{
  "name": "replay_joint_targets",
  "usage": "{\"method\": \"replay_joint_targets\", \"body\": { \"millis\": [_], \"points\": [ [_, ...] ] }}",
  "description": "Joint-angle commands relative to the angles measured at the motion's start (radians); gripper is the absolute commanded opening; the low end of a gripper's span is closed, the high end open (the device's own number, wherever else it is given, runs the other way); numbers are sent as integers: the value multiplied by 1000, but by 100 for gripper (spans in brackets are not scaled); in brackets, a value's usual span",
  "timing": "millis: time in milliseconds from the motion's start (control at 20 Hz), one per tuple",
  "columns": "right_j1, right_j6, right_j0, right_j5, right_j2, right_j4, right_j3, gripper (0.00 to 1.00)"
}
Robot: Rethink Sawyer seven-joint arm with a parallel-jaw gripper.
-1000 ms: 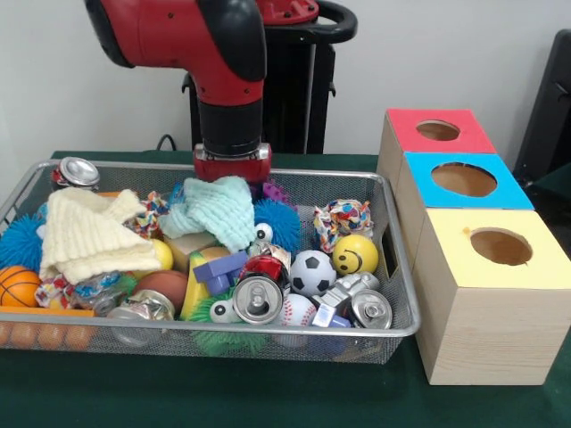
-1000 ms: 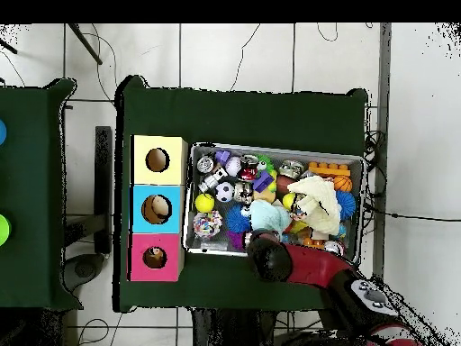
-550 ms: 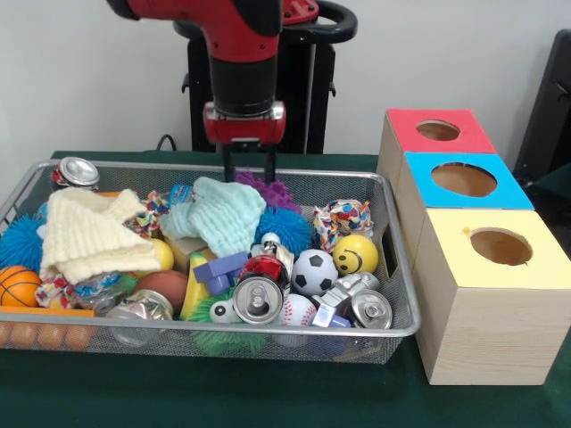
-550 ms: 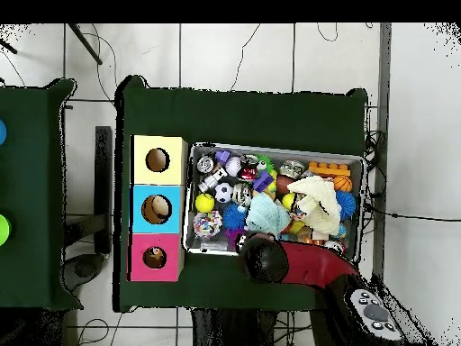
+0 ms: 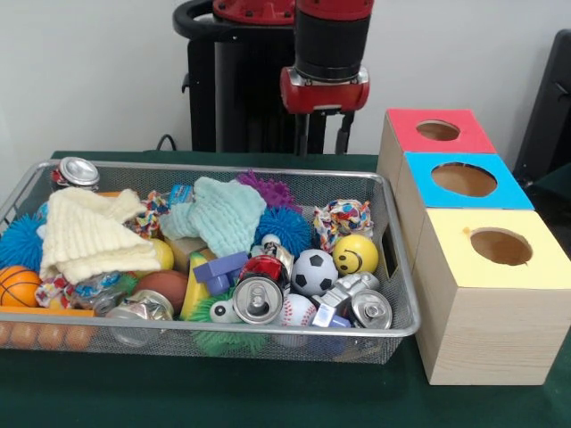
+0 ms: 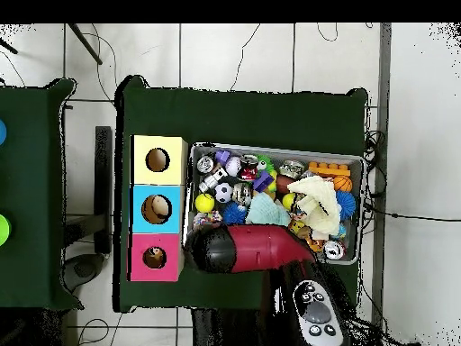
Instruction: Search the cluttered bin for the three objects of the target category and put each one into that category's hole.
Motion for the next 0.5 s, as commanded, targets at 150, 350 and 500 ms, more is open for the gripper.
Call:
{"method": "replay_joint_targets", "body": {
  "millis": [150,350,500],
  "points": [
    [96,0,-63,161,74,33,-247,100],
    [134,-55,-95,240,73,5,-357,100],
    [165,-91,-122,273,84,-11,-426,100]
  ]
}}
